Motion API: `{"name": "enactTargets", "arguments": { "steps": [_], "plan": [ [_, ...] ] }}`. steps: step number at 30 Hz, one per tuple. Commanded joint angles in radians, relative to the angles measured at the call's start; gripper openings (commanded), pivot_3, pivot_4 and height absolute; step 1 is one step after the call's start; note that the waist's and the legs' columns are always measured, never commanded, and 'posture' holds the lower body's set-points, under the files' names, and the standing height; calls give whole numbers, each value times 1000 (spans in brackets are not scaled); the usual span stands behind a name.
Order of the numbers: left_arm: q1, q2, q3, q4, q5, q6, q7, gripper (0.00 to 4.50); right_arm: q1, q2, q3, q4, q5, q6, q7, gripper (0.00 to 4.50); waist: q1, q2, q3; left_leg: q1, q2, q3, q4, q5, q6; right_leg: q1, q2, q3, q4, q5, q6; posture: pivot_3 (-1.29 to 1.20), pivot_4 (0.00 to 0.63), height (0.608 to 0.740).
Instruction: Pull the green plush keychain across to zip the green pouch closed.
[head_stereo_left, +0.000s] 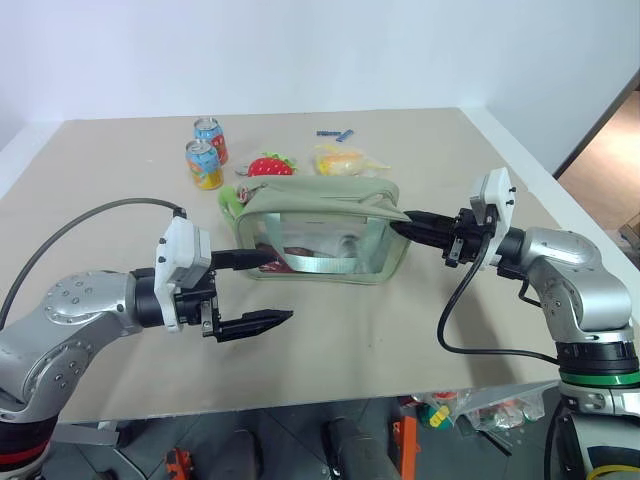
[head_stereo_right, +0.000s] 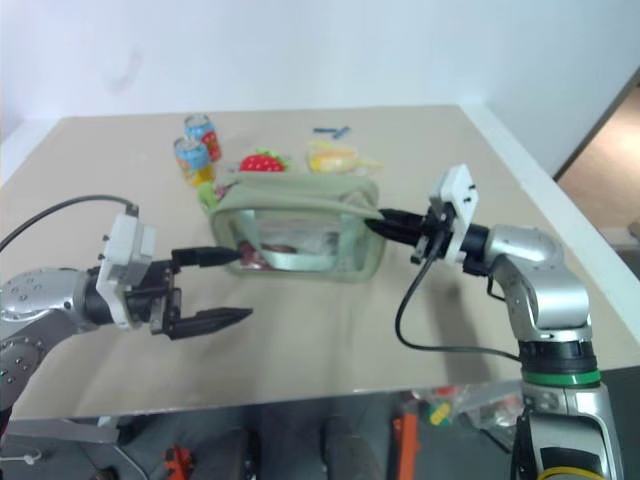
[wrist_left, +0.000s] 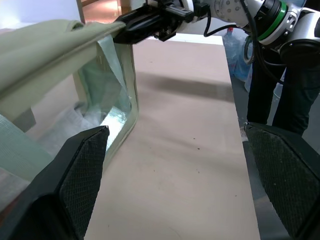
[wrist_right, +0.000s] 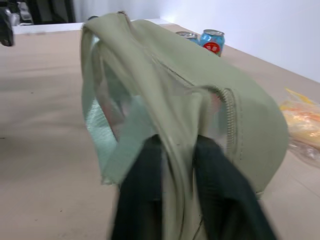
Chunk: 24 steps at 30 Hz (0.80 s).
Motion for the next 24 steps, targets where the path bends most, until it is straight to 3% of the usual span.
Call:
{"name": "enactTargets", "arguments": {
  "steps": [1,14,18,24],
  "plan": [
    [11,6,20,-20,8,-16,1,4500,-32,-3,1,-25,11,-63,49,29,0,0,0,0,0,0,0,0,0,0,0,0,0,0,0,0,150,740],
    [41,1,28,-32,25,-27,6,4500,-171,26,16,122,7,-231,234,29,0,0,0,0,0,0,0,0,0,0,0,0,0,0,0,0,150,740],
    [44,-2,28,-36,29,-30,14,4500,-164,32,26,178,-32,-295,242,29,1,0,0,-1,0,0,0,0,0,0,0,0,0,0,0,0,150,740],
    [62,0,39,-45,31,-36,18,4500,-166,24,-5,155,6,-246,199,29,0,0,0,0,0,0,0,0,0,0,0,0,0,0,0,0,150,740]
  ]
}}
